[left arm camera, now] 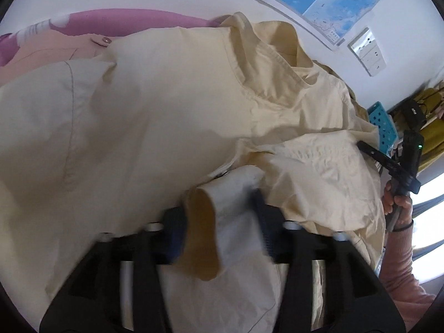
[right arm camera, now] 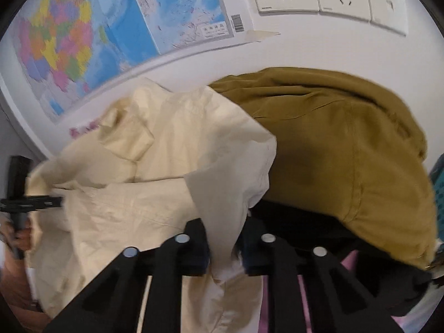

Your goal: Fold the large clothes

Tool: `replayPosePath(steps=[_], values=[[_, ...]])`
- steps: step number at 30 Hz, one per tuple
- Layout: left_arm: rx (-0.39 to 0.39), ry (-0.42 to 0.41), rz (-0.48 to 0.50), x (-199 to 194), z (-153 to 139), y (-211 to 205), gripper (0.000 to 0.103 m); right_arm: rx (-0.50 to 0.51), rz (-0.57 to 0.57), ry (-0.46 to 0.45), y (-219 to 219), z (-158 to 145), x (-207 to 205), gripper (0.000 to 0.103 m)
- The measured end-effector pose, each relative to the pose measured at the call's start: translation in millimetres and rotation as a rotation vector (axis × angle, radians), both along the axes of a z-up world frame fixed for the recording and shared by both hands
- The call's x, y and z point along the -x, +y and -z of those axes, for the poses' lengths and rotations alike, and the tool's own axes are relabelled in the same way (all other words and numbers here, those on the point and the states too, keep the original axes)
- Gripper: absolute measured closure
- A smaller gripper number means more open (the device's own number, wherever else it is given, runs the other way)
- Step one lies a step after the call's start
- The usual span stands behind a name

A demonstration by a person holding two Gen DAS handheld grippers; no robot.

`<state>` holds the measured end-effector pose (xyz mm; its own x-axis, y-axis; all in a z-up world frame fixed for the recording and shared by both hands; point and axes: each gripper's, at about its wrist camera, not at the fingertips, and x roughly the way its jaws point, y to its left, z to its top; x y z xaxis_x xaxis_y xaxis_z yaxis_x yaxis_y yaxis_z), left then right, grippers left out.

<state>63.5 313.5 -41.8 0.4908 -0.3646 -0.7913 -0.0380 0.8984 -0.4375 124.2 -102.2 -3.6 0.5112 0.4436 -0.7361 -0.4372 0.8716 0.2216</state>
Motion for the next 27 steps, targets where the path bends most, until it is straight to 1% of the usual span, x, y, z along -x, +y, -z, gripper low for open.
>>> replayPosePath(steps=[1, 2, 4, 5, 7, 8, 9, 10, 11, 12, 13, 14, 15, 16, 17, 19, 20, 21, 22, 23, 24, 26, 27], values=[[0.006, -0.007, 0.005, 1.9, 0.0, -2.2, 0.031, 0.015, 0.014, -0.004, -1.6, 2.0, -2.0, 0.092], [0.015, -0.018, 0.030, 3.0, -0.8, -4.7, 0.029, 0.002, 0.042, 0.004, -9.5, 4.3, -5.9, 0.094], [0.018, -0.024, 0.051, 5.8, 0.7, -5.9, 0.024, -0.067, 0.094, 0.022, -26.2, 5.6, -11.9, 0.095], [0.013, -0.025, 0.060, 6.6, 1.0, -7.0, 0.022, -0.085, 0.099, 0.021, -30.7, 5.0, -12.4, 0.095], [-0.004, -0.015, 0.069, 2.1, 4.9, -12.6, 0.022, -0.075, 0.102, 0.001, -33.7, 2.8, -10.3, 0.095], [-0.016, -0.003, 0.076, -2.8, 8.7, -17.8, 0.025, -0.075, 0.102, -0.003, -35.3, 1.9, -9.7, 0.095], [-0.021, 0.008, 0.090, -7.1, 12.3, -20.9, 0.034, -0.076, 0.100, 0.009, -36.0, 2.8, -10.8, 0.094], [-0.024, 0.017, 0.105, -11.1, 16.2, -23.5, 0.041, -0.064, 0.099, 0.029, -34.7, 5.0, -13.2, 0.090], [-0.030, 0.030, 0.116, -16.0, 20.8, -26.5, 0.053, -0.038, 0.104, 0.041, -30.9, 5.2, -14.3, 0.084], [-0.031, 0.037, 0.117, -19.4, 22.7, -27.9, 0.068, -0.028, 0.121, 0.036, -31.6, 1.8, -12.8, 0.081], [-0.033, 0.041, 0.115, -21.9, 24.8, -27.9, 0.073, -0.043, 0.134, 0.028, -34.4, -3.7, -8.9, 0.073], [-0.042, 0.035, 0.105, -22.1, 24.5, -26.0, 0.081, -0.045, 0.155, 0.005, -37.5, -11.3, -3.2, 0.063], [-0.043, 0.030, 0.100, -21.1, 24.4, -22.3, 0.084, -0.038, 0.172, -0.047, -38.6, -23.8, 7.6, 0.061], [-0.032, 0.028, 0.095, -19.6, 23.6, -18.6, 0.085, -0.043, 0.170, -0.099, -37.3, -37.0, 20.3, 0.061], [-0.022, 0.026, 0.088, -18.1, 23.0, -15.1, 0.085, -0.053, 0.161, -0.129, -34.2, -46.0, 28.9, 0.061], [-0.031, 0.032, 0.079, -16.4, 24.1, -12.7, 0.085, -0.067, 0.068, -0.193, -10.3, -64.1, 51.3, 0.061], [-0.033, 0.035, 0.078, -16.7, 25.6, -11.5, 0.083, -0.070, -0.021, -0.208, 12.8, -69.0, 62.6, 0.061], [-0.034, 0.041, 0.073, -17.7, 27.5, -11.0, 0.080, -0.064, -0.081, -0.209, 30.1, -69.2, 68.1, 0.061], [-0.031, 0.051, 0.062, -17.8, 29.2, -10.0, 0.079, -0.052, -0.150, -0.204, 52.0, -66.7, 73.2, 0.061], [-0.029, 0.051, 0.060, -17.6, 29.6, -10.2, 0.079, -0.050, -0.208, -0.189, 72.1, -62.1, 75.8, 0.063], [-0.034, 0.044, 0.058, -15.7, 28.2, -10.1, 0.077, -0.041, -0.275, -0.154, 98.3, -52.2, 75.9, 0.064], [-0.046, 0.031, 0.040, -11.2, 24.5, -10.6, 0.075, 0.005, -0.359, -0.095, 142.8, -28.3, 70.5, 0.077], [-0.061, 0.021, 0.032, -6.9, 21.1, -10.0, 0.074, 0.011, -0.379, -0.060, 155.5, -18.5, 66.4, 0.080]])
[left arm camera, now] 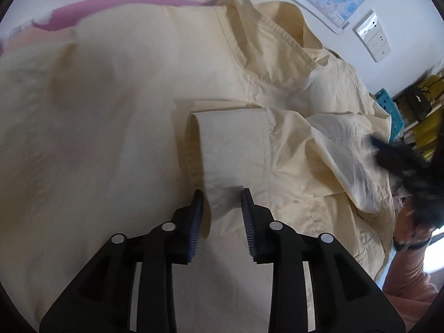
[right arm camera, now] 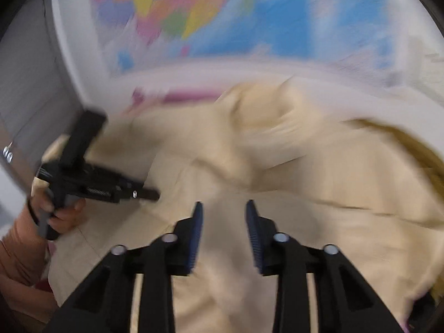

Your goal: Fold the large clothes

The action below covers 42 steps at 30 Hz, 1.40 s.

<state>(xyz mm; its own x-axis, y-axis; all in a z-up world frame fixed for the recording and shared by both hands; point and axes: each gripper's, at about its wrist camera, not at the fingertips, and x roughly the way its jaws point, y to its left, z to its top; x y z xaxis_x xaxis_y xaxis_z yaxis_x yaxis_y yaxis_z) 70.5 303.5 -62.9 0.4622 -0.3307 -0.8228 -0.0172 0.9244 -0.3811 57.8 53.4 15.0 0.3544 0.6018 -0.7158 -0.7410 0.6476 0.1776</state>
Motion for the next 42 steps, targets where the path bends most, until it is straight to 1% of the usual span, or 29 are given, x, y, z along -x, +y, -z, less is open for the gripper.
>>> replayPosePath(steps=[1, 2, 3, 4, 5, 8, 9, 10, 12, 14, 17, 18, 19, 20, 22, 25, 26, 28, 29, 30, 31, 32, 34, 36, 37, 38, 39, 40, 42], values=[[-0.016, -0.016, -0.012, 6.3, -4.8, 1.4, 0.074, 0.018, -0.011, 0.046, 15.6, 14.4, -7.1, 0.087], [-0.028, -0.033, -0.027, 11.3, -9.0, 2.5, 0.073, 0.048, -0.012, 0.071, 28.2, 27.1, -13.9, 0.090], [-0.045, -0.058, -0.038, 21.1, -16.3, 5.7, 0.067, 0.087, -0.013, 0.097, 40.4, 42.2, -21.4, 0.092], [-0.057, -0.082, -0.045, 27.9, -22.6, 7.1, 0.064, 0.108, 0.000, 0.134, 47.4, 56.4, -29.3, 0.093], [-0.091, -0.128, -0.068, 44.9, -34.8, 13.7, 0.057, 0.112, 0.007, 0.155, 49.7, 64.1, -33.8, 0.093], [-0.176, -0.217, -0.134, 85.1, -60.8, 30.3, 0.044, 0.103, -0.001, 0.180, 47.6, 65.3, -37.0, 0.094], [-0.215, -0.242, -0.178, 103.1, -70.0, 41.5, 0.040, 0.104, -0.004, 0.182, 46.3, 62.9, -36.3, 0.094], [-0.250, -0.257, -0.220, 119.0, -77.2, 53.0, 0.039, 0.106, -0.004, 0.186, 45.0, 61.3, -34.9, 0.093], [-0.309, -0.268, -0.300, 147.2, -87.3, 74.7, 0.035, 0.091, -0.006, 0.178, 40.9, 56.0, -30.2, 0.087], [-0.342, -0.274, -0.360, 173.6, -94.0, 97.9, 0.035, 0.063, -0.006, 0.162, 36.3, 47.0, -23.4, 0.073], [-0.420, -0.281, -0.426, 207.0, -100.3, 117.9, 0.028, 0.031, -0.017, 0.119, 36.6, 33.6, -11.0, 0.063], [-0.440, -0.269, -0.432, 215.3, -99.7, 124.1, 0.026, 0.020, -0.029, 0.099, 37.3, 27.6, -3.9, 0.061], [-0.443, -0.260, -0.428, 221.0, -98.9, 130.1, 0.026, 0.007, -0.042, 0.086, 38.7, 22.0, 0.9, 0.057], [-0.436, -0.243, -0.416, 226.1, -95.3, 135.1, 0.026, -0.007, -0.057, 0.076, 42.2, 17.2, 6.3, 0.051], [-0.409, -0.207, -0.372, 232.8, -85.8, 142.6, 0.026, -0.034, -0.103, 0.063, 53.1, 9.0, 20.6, 0.048], [-0.514, -0.130, -0.321, 232.2, -62.8, 143.7, 0.025, -0.045, -0.172, 0.052, 72.0, 2.4, 40.2, 0.048], [-0.531, -0.110, -0.314, 230.4, -57.1, 142.9, 0.026, -0.048, -0.194, 0.051, 78.3, 1.8, 46.7, 0.047], [-0.515, -0.064, -0.291, 225.1, -46.2, 147.2, 0.054, -0.050, -0.222, 0.059, 86.9, 2.2, 51.7, 0.046], [-0.497, -0.029, -0.285, 221.7, -40.7, 151.0, 0.082, -0.050, -0.227, 0.064, 93.7, 3.7, 56.7, 0.046], [-0.481, -0.004, -0.282, 220.2, -37.6, 153.8, 0.095, -0.050, -0.236, 0.072, 96.7, 4.9, 59.8, 0.046], [-0.435, -0.002, -0.265, 219.1, -39.7, 153.8, 0.096, -0.051, -0.243, 0.075, 95.2, 4.9, 63.5, 0.046], [-0.410, -0.013, -0.252, 219.9, -43.6, 151.5, 0.097, -0.052, -0.248, 0.077, 94.8, 6.0, 66.5, 0.046], [-0.344, -0.039, -0.224, 220.8, -58.8, 143.2, 0.098, -0.071, -0.264, 0.086, 91.6, 6.1, 71.8, 0.046], [-0.256, -0.100, -0.169, 222.0, -86.8, 128.4, 0.099, -0.101, -0.288, 0.091, 89.2, 2.2, 77.9, 0.046], [-0.228, -0.122, -0.151, 222.1, -96.6, 121.7, 0.099, -0.119, -0.303, 0.089, 86.3, -1.3, 82.2, 0.046], [-0.190, -0.150, -0.119, 218.3, -114.2, 110.5, 0.099, -0.143, -0.324, 0.091, 85.2, -4.5, 86.3, 0.046], [-0.174, -0.165, -0.104, 217.3, -121.9, 102.5, 0.099, -0.176, -0.355, 0.101, 85.3, -9.6, 92.1, 0.046], [-0.141, -0.194, -0.071, 211.0, -137.5, 90.3, 0.099, -0.198, -0.378, 0.104, 86.0, -13.8, 97.0, 0.046], [-0.098, -0.227, -0.025, 199.5, -156.4, 71.8, 0.099, -0.248, -0.440, 0.093, 87.7, -24.6, 111.9, 0.046]])
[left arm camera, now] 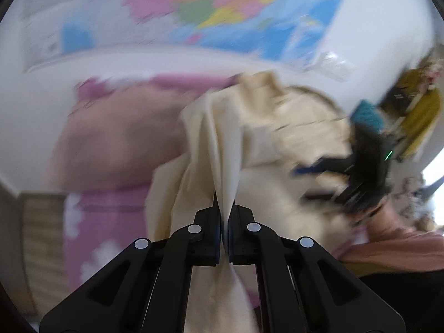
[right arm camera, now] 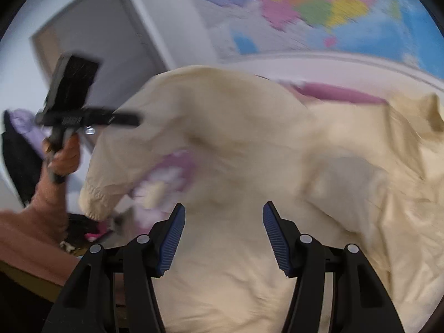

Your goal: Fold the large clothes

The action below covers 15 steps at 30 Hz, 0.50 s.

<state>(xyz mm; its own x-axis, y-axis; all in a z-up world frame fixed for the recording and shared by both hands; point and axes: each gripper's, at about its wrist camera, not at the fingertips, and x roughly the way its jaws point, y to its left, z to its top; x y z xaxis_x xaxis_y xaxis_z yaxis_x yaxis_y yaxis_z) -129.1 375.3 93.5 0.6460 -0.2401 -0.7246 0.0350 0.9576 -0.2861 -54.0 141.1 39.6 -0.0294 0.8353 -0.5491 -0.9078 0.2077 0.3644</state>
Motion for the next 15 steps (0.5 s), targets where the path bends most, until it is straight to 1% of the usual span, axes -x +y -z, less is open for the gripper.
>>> replayPosePath(steps=[1, 3, 4, 5, 7, 8, 10, 11, 12, 13, 15], values=[[0.012, 0.001, 0.013, -8.2, -5.6, -9.6, 0.099, -0.030, -0.034, -0.001, -0.1, -5.8, 8.1, 0.045], [0.052, -0.004, 0.071, -27.3, -17.6, -33.3, 0.099, -0.096, -0.084, 0.008, -4.6, -15.1, 20.4, 0.035], [0.075, -0.011, 0.094, -37.0, -20.6, -42.0, 0.099, -0.127, -0.112, 0.017, -9.0, -18.7, 25.1, 0.028], [0.099, -0.005, 0.128, -52.0, -20.9, -57.2, 0.099, -0.156, -0.141, 0.031, -12.9, -21.3, 30.3, 0.026], [0.117, 0.011, 0.175, -73.8, -15.2, -80.1, 0.099, -0.196, -0.160, 0.051, -21.7, -23.8, 35.6, 0.025], [0.120, 0.023, 0.192, -83.1, -10.2, -87.5, 0.099, -0.217, -0.161, 0.077, -29.2, -23.9, 33.4, 0.023], [0.149, 0.052, 0.216, -101.5, 2.1, -104.2, 0.099, -0.228, -0.127, 0.127, -43.7, -17.9, 24.5, 0.022], [0.166, 0.067, 0.210, -115.3, 11.0, -111.3, 0.099, -0.229, -0.093, 0.159, -52.1, -12.7, 18.1, 0.022], [0.180, 0.071, 0.206, -120.7, 15.3, -113.1, 0.099, -0.235, -0.067, 0.192, -61.4, -8.2, 11.7, 0.022], [0.201, 0.076, 0.204, -131.2, 22.0, -116.9, 0.099, -0.248, -0.029, 0.235, -75.9, -2.0, 3.6, 0.022], [0.224, 0.092, 0.192, -145.1, 31.8, -121.1, 0.097, -0.266, 0.062, 0.274, -105.7, 8.4, -9.6, 0.022]])
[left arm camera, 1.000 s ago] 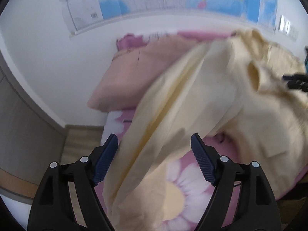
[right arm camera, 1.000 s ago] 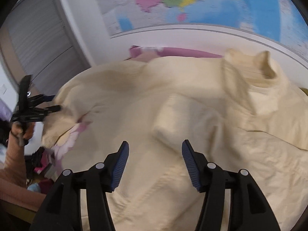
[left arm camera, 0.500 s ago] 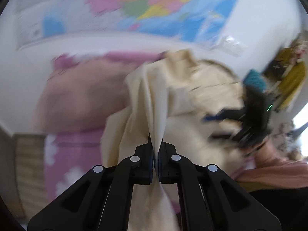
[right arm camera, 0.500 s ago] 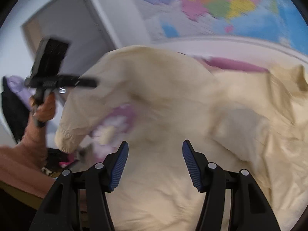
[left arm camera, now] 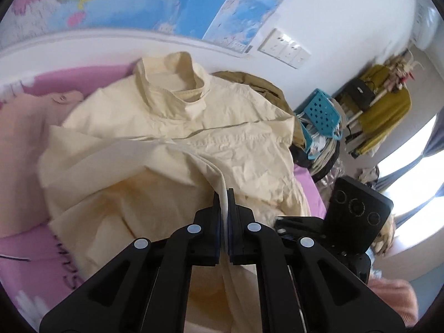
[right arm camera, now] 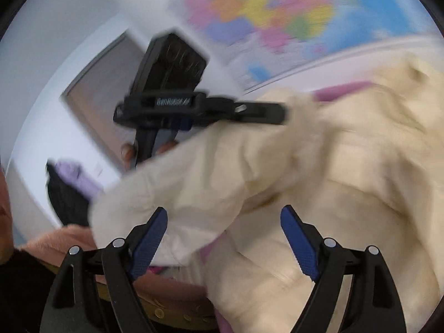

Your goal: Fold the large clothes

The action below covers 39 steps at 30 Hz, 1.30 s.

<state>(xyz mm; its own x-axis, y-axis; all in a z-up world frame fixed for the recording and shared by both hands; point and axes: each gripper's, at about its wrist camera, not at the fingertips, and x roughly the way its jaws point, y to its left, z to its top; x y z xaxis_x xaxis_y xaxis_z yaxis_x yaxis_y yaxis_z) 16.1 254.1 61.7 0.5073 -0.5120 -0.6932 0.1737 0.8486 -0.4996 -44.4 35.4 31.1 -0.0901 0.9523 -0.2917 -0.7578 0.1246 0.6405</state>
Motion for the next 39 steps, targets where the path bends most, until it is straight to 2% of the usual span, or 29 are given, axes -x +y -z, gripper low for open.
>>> replayPosePath(steps=[3, 5, 7, 9, 13, 15, 16, 17, 18, 19, 20, 22, 25, 28, 29, 31, 34, 36, 39], values=[[-0.032, 0.011, -0.002, -19.2, 15.2, -12.5, 0.092, -0.037, 0.109, 0.095, -42.8, 13.4, -14.5, 0.020], [0.019, 0.054, 0.006, -33.1, 27.2, -10.8, 0.087, -0.045, 0.159, 0.132, -64.9, 21.6, -16.2, 0.014], [0.037, 0.076, 0.007, -42.4, 39.2, -13.7, 0.081, -0.014, 0.199, 0.118, -74.1, 26.2, -10.5, 0.008], [0.025, 0.082, -0.017, -47.6, 45.7, -14.5, 0.056, 0.031, 0.204, 0.100, -73.8, 31.3, -1.2, 0.007], [0.106, 0.048, 0.005, -43.6, 42.3, -10.7, 0.053, 0.235, 0.290, -0.009, -52.5, 44.7, 2.9, 0.007], [0.124, -0.012, 0.013, -31.5, 29.7, -6.5, 0.046, 0.315, 0.302, -0.027, -43.6, 54.8, -0.2, 0.017], [0.126, -0.036, 0.017, -25.7, 23.4, -4.4, 0.044, 0.350, 0.302, -0.037, -40.3, 60.7, -1.9, 0.032], [0.116, -0.079, 0.020, -15.6, 14.4, -0.6, 0.042, 0.375, 0.301, -0.044, -41.7, 64.6, -2.7, 0.062], [0.110, -0.100, 0.017, -9.6, 8.9, 2.3, 0.039, 0.391, 0.292, -0.044, -43.3, 65.7, -6.2, 0.077], [0.092, -0.137, 0.002, 1.2, 1.7, 9.2, 0.039, 0.373, 0.294, -0.026, -48.3, 63.1, -10.9, 0.086], [0.073, -0.159, -0.011, 7.8, -2.5, 14.6, 0.039, 0.337, 0.303, -0.011, -56.5, 57.1, -16.0, 0.089], [0.014, -0.193, -0.056, 20.7, -6.8, 28.7, 0.039, 0.316, 0.352, -0.049, -70.0, 38.1, -23.9, 0.093], [-0.024, -0.185, -0.104, 27.7, 1.3, 46.5, 0.039, 0.255, 0.410, -0.063, -93.9, 7.4, -47.1, 0.094], [-0.041, -0.140, -0.104, 28.7, 23.4, 53.7, 0.039, 0.263, 0.477, -0.074, -107.3, -12.1, -74.8, 0.095], [-0.076, -0.118, -0.097, 28.2, 37.0, 50.8, 0.039, 0.268, 0.487, -0.074, -110.2, -17.2, -85.1, 0.095], [-0.100, -0.077, -0.096, 26.6, 56.8, 48.5, 0.039, 0.297, 0.515, -0.084, -110.9, -20.0, -99.5, 0.096], [-0.121, 0.011, -0.097, 18.0, 96.6, 42.4, 0.040, 0.359, 0.547, -0.067, -108.1, -6.4, -126.1, 0.096], [-0.138, 0.049, -0.105, 11.7, 111.4, 42.7, 0.042, 0.400, 0.558, -0.024, -105.2, 10.8, -144.0, 0.097], [-0.144, 0.042, -0.107, 7.6, 108.8, 46.9, 0.043, 0.457, 0.575, 0.041, -97.6, 41.6, -161.8, 0.096]])
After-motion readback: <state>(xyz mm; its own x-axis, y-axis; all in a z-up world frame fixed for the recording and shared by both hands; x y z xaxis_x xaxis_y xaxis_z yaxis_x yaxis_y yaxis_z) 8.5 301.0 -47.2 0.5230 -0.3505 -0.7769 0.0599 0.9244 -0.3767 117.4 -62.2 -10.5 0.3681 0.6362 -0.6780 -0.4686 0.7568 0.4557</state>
